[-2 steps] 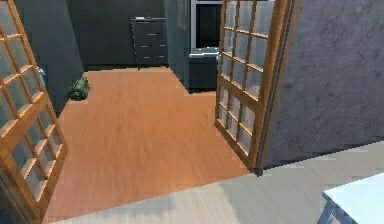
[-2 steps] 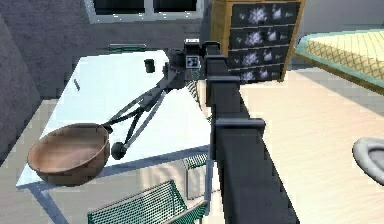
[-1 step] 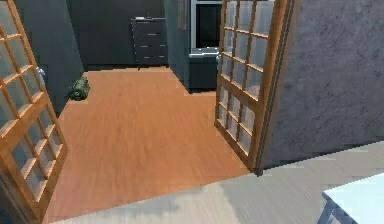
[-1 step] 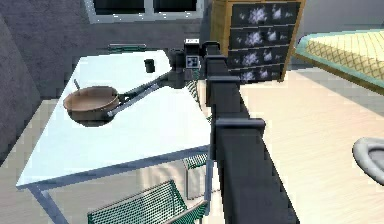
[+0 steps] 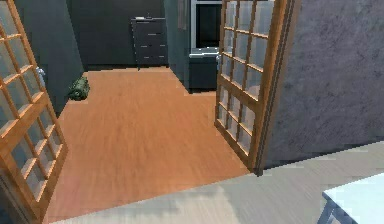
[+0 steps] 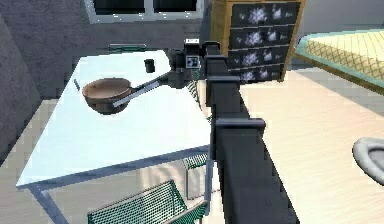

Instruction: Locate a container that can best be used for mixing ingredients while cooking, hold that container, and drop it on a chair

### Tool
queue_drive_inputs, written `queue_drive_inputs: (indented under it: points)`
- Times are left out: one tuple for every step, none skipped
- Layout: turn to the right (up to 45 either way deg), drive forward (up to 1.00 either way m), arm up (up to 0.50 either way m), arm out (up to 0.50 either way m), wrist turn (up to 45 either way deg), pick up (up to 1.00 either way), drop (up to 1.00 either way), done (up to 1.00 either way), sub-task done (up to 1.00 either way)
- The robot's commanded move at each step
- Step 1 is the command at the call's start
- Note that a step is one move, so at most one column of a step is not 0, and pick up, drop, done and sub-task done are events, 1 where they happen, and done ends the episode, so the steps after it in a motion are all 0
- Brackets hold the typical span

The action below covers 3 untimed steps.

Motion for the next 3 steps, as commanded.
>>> queue_drive_inputs:
  points:
    - [0.0, 0.0, -0.38, 0.0, 0.0, 0.0, 0.0, 0.0, 0.0]
    - [0.0, 0.0, -0.5, 0.0, 0.0, 0.0, 0.0, 0.0, 0.0]
    - [0.0, 0.0, 0.0, 0.0, 0.0, 0.0, 1.0, 0.0, 0.0]
